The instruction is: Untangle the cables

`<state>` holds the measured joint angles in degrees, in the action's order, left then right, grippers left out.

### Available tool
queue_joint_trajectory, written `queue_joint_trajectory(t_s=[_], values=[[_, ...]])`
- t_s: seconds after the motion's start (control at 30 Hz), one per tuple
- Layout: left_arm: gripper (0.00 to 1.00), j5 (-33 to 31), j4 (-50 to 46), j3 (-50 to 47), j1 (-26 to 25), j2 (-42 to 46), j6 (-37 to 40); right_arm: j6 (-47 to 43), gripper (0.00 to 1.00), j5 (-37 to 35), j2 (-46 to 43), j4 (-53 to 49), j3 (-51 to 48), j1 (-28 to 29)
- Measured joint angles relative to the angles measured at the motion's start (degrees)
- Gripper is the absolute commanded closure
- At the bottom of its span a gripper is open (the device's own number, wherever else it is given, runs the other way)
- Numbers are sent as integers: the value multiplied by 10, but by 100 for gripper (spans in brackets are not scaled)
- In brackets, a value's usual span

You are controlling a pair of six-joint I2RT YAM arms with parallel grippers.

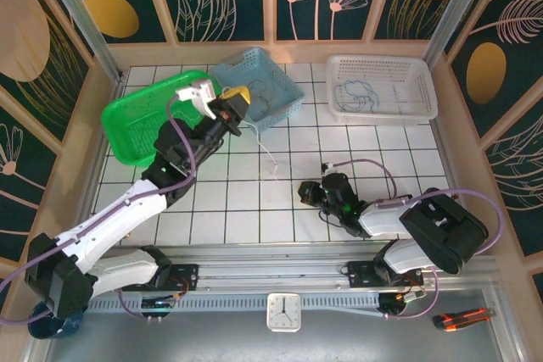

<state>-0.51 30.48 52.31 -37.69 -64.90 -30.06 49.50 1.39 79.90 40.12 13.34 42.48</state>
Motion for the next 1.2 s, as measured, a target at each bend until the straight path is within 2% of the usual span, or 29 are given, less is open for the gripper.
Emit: queue_joint_trajectory(t_s=[0.33, 0.73, 1.0, 1.2], values=[[100, -1, -108, 197, 76, -50, 47, 7, 100, -19, -7, 4, -39, 0], [100, -16, -171, 352, 187, -133, 72, 6, 100, -30, -33, 4, -40, 0], [100, -35, -179, 380, 273, -173, 53, 6, 100, -36, -53, -1, -57, 0], [100, -47, -179, 389, 304, -196, 36, 6, 100, -46, -68, -9, -57, 0]])
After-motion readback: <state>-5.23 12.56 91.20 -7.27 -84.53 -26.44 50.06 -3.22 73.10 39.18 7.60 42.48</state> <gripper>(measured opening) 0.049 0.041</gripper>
